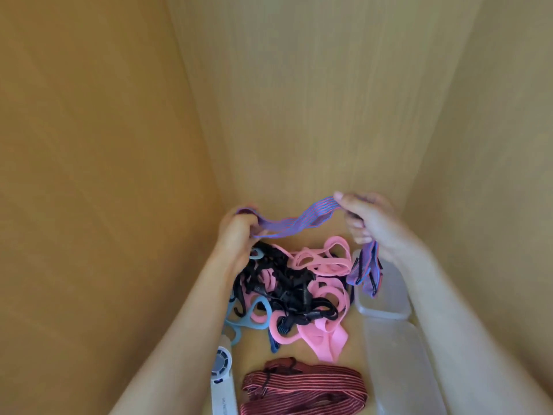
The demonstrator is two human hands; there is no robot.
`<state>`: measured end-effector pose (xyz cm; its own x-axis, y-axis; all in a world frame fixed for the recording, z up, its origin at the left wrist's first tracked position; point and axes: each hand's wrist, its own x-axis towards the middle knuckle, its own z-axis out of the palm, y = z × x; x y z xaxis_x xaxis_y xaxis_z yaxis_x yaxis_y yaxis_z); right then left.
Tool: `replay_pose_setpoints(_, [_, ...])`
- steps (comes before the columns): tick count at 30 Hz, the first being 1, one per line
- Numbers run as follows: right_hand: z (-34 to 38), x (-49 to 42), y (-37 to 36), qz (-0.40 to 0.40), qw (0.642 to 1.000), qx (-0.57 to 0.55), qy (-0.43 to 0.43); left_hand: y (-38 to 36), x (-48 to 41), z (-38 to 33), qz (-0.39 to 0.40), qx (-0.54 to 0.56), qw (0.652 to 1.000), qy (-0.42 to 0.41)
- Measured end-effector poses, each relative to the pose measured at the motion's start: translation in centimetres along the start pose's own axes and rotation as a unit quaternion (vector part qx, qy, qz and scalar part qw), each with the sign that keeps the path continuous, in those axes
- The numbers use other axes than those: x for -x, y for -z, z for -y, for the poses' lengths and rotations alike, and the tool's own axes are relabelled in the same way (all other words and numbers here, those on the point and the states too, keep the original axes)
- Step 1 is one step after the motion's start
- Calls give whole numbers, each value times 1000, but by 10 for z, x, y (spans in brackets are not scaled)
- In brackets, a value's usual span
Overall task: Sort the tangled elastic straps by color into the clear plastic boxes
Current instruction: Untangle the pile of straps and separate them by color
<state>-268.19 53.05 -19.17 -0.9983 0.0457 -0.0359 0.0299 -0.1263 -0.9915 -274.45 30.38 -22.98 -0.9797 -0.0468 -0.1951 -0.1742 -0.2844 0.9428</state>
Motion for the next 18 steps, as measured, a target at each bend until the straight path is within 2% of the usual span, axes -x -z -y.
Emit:
replay_pose_setpoints(3, [10, 8, 3, 55, 998, -37, -6, 15, 14, 37, 78, -90, 992, 34])
replay_pose_setpoints(6, [13, 16, 1, 83, 996, -18, -11, 22, 30, 47, 164, -234, 958, 35])
replay_pose_setpoints(7, [13, 17, -1, 92, 996, -5, -15, 21, 36, 43, 187, -251, 949, 32])
replay_pose_setpoints(9, [9, 19, -7, 112, 993, 10, -22, 14, 47, 29, 250, -213, 944, 31])
replay_pose_setpoints(11, [6, 19, -12, 132, 991, -1, -35, 0, 59, 17, 323, -124, 938, 27])
replay_pose_setpoints(13, [4, 19, -15, 147, 988, -23, -49, -15, 69, 12, 362, -123, 924, -26])
replay_pose_setpoints(15, [3, 19, -16, 144, 987, -31, -57, -30, 76, 17, 357, -175, 915, -67])
replay_pose_setpoints(18, [-4, 20, -17, 101, 994, -17, -45, -43, 77, 31, 313, -139, 936, -79])
